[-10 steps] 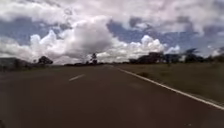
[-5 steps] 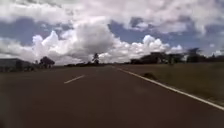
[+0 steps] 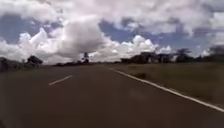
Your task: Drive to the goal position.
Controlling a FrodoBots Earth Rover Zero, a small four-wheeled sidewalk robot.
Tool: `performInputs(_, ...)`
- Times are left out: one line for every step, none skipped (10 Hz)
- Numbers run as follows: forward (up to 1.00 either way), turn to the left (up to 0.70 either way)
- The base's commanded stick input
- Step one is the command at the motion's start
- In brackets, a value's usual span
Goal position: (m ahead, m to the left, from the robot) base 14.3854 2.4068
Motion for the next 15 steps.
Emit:
performInputs(1.0,-0.33)
performInputs(1.0,-0.37)
performInputs(1.0,-0.4)
performInputs(1.0,-0.36)
performInputs(1.0,-0.31)
performInputs(1.0,-0.13)
performInputs(1.0,0.0)
performInputs(1.0,0.0)
performInputs(1.0,0.0)
performInputs(1.0,0.0)
performInputs(1.0,0.0)
performInputs(1.0,0.0)
performInputs(1.0,0.0)
performInputs(1.0,0.0)
performInputs(1.0,0.0)
